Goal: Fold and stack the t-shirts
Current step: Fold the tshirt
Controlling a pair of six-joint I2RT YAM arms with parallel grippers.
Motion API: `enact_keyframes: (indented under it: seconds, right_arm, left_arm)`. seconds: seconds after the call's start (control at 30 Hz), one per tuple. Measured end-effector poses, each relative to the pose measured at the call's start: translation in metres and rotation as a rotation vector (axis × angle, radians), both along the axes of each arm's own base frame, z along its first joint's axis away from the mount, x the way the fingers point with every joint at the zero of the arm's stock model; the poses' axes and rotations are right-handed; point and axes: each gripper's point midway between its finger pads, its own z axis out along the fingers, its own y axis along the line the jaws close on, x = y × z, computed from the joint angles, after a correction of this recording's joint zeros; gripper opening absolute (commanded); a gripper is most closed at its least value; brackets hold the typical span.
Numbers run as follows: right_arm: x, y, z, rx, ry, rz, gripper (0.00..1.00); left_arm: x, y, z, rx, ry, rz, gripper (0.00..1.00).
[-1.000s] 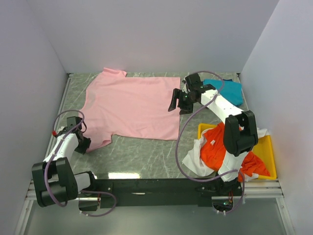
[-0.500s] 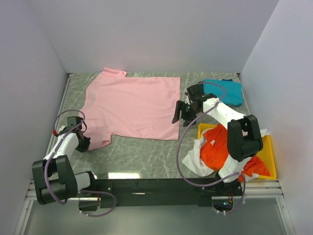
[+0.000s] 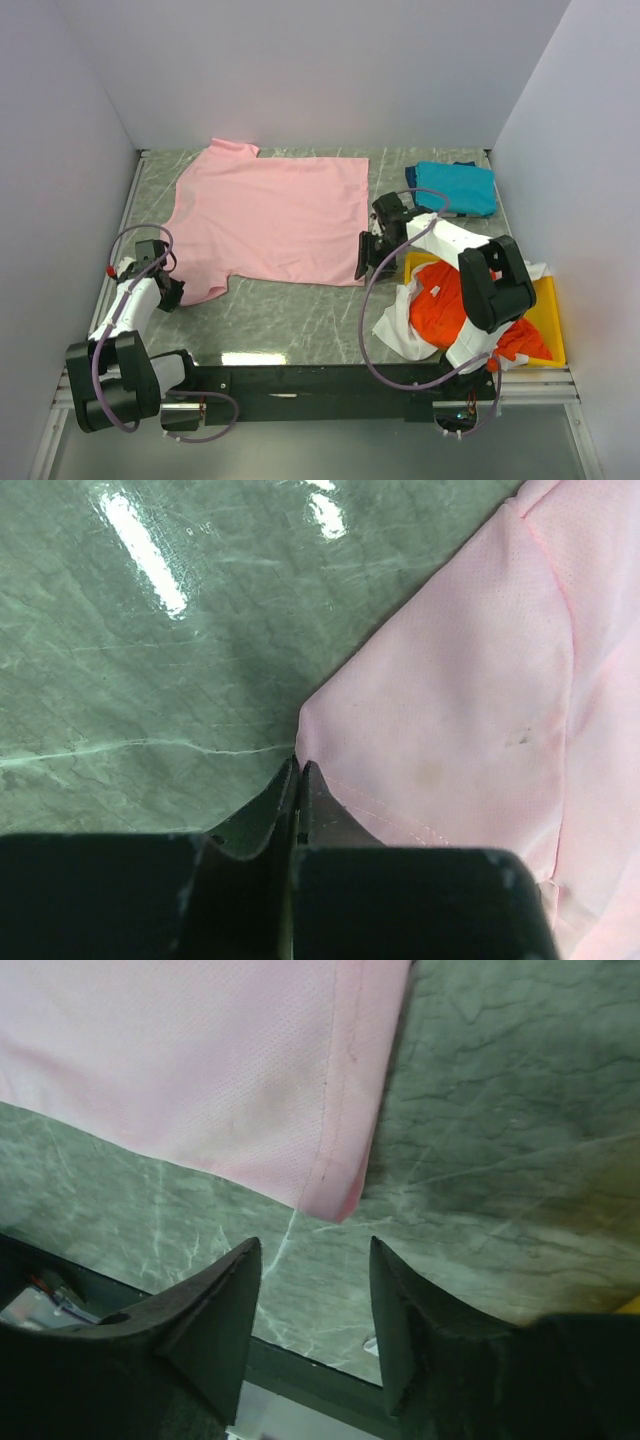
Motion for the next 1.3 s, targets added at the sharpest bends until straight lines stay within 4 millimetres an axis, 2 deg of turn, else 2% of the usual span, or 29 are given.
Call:
enact_keyframes:
  seconds: [0.23,0.8,0.9,1.03,1.13,1.3]
  right_arm:
    - [-0.011,0.008,-0.014,-0.027,0.045,0.032,0.49]
    - [-0.012,0.000,-0.030,-0.081,0.073,0.023,0.40]
    - [-0.012,0.001,-0.031,-0.079,0.075,0.025,0.32]
    - [-0.012,0.002,-0.033,-0.070,0.081,0.031,0.11]
    - [-0.013,0.004,-0.034,-0.063,0.088,0.038,0.00]
    - [-0.014,0.005,-0.034,-0.056,0.090,0.059,0.00]
  left_arm:
    - [0.001,0.000,0.002,0.004,-0.010,-0.004,0.01]
    - [0.005,0.001,0.007,0.012,-0.042,-0.007,0.01]
    - [0.005,0.001,0.007,0.012,-0.043,-0.008,0.01]
    - [0.006,0.001,0.007,0.012,-0.045,-0.011,0.01]
    - [0.006,0.001,0.008,0.012,-0.049,-0.014,0.01]
    - [0.009,-0.001,0.015,0.000,-0.059,-0.023,0.01]
